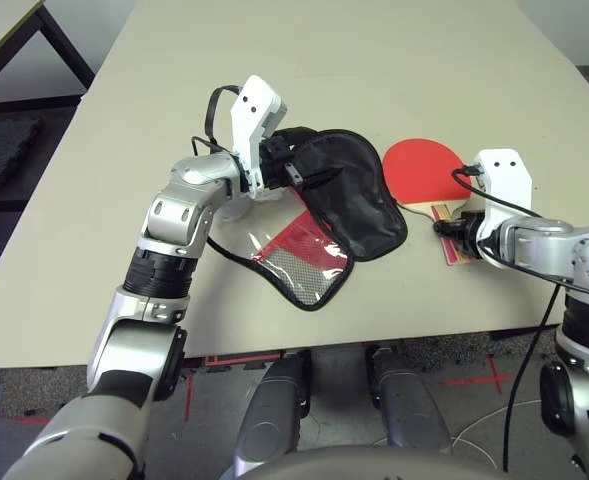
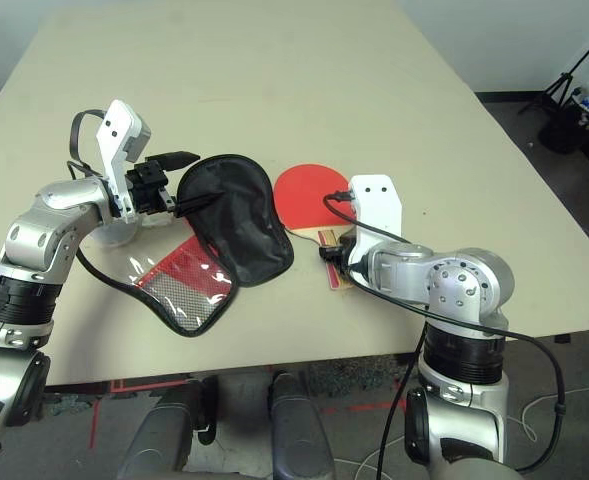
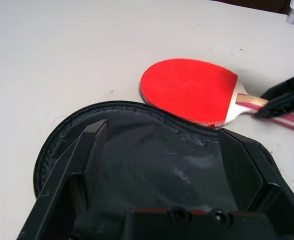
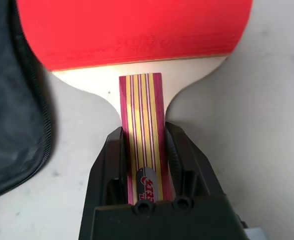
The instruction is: Store the ping-pong paddle in its case and zip it.
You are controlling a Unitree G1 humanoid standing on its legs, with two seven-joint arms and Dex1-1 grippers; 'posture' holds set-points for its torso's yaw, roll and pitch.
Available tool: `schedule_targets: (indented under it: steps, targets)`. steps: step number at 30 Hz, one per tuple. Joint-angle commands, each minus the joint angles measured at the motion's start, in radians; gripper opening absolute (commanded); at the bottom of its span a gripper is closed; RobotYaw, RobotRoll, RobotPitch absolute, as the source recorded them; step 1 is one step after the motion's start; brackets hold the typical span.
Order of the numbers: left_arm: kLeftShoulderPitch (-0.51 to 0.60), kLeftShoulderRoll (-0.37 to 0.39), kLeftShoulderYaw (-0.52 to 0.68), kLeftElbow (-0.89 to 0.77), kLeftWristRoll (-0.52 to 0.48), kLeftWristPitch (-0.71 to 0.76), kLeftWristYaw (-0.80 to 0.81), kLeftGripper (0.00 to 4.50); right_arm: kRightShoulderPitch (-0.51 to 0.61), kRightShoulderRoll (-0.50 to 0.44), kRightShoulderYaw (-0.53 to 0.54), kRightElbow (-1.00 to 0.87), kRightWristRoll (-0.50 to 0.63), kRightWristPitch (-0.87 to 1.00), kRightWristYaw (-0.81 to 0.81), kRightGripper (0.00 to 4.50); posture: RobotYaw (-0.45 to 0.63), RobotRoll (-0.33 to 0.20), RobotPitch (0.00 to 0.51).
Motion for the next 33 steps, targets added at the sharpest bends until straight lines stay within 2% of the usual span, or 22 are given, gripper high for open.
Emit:
schedule_targets:
  steps: [1,7,15,26,33]
  targets:
    - [0.013,0.004,0.008,-0.02,-0.005,0.009,0.001,4.5,-0.06,0.021,-0.046,0.0,-0.113,0.027,-0.002,1.14,0.0,0.0,0.205]
    - [-0.002,0.003,0.012,-0.006,-0.003,0.005,0.002,4.5,-0.155,0.094,-0.002,-0.028,-0.186,0.026,0.099,1.14,0.0,0.0,0.206]
    - [-0.014,0.008,0.018,0.006,0.0,-0.002,0.002,4.5,-0.167,0.19,0.118,-0.045,-0.182,0.036,0.187,1.14,0.0,0.0,0.213]
    - [-0.017,0.014,0.02,0.008,0.002,0.0,0.001,4.5,-0.207,0.191,0.261,-0.023,-0.18,0.036,0.277,1.14,0.01,0.0,0.217]
    - [-0.017,0.016,0.021,0.01,0.004,0.0,0.003,4.5,-0.223,0.224,0.283,0.017,-0.241,0.036,0.304,1.14,0.03,0.0,0.217]
